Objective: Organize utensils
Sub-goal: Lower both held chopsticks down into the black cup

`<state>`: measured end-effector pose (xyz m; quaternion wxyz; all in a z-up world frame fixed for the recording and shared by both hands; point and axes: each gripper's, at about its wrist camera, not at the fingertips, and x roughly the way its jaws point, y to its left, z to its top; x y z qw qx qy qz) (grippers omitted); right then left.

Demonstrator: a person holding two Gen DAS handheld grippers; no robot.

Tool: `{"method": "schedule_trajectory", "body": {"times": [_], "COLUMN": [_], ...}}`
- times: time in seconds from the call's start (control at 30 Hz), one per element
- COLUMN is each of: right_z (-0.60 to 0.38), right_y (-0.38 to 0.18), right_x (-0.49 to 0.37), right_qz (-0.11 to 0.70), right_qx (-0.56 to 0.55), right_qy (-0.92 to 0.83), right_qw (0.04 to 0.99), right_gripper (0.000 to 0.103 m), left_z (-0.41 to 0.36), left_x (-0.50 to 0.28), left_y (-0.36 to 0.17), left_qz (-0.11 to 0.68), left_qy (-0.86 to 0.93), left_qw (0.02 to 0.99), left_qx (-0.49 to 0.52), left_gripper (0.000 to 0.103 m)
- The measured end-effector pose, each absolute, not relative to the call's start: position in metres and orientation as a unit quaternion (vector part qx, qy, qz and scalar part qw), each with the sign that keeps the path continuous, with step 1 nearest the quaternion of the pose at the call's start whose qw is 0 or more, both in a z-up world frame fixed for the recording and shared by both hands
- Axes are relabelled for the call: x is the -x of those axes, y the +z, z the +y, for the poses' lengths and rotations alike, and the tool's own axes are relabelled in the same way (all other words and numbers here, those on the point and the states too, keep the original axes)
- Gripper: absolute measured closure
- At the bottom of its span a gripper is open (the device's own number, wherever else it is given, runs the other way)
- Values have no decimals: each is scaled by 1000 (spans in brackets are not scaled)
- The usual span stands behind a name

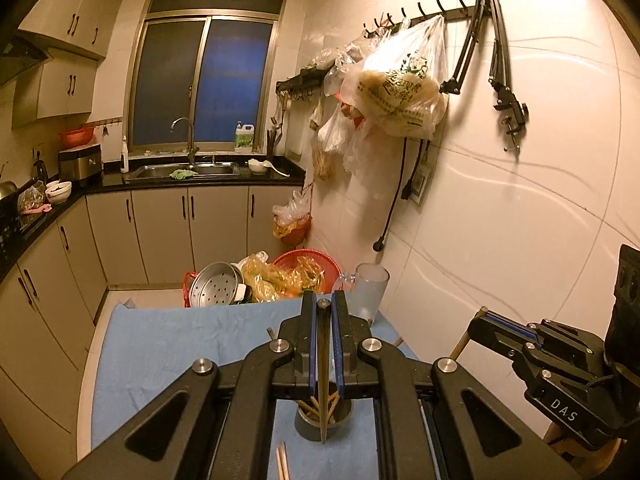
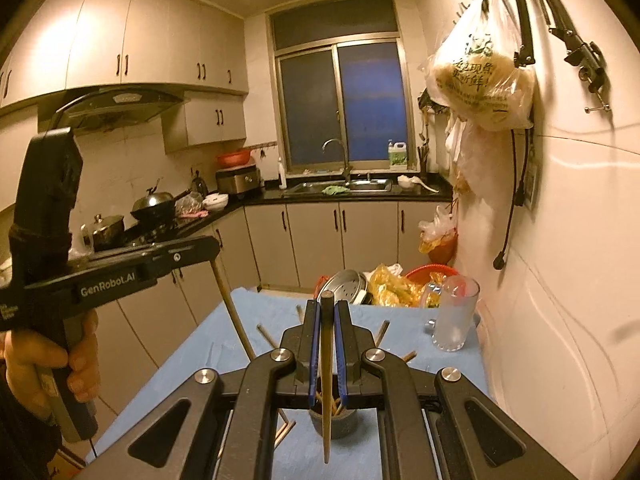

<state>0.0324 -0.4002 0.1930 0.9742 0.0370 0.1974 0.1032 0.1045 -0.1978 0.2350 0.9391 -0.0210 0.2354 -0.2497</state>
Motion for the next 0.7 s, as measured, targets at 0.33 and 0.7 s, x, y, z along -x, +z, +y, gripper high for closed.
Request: {"method": "schedule_trajectory", "body": {"times": [0.33, 0.7], "right_z": [-418, -418], "right_y": [198, 178], "right_x": [-43, -67], "right_qz": [139, 119], "right_qx": [-62, -65], "right_qy": [91, 98], "right_qw": [984, 986], "right_gripper": [95, 95], "left_z": [-204, -223], "left_x": [-121, -134], "left_y": [229, 199], "left_qz": [204, 194], "left_qy": [-237, -235], "left_qw": [949, 952], "left_qx": [44, 20], "left_gripper": [96, 96]}}
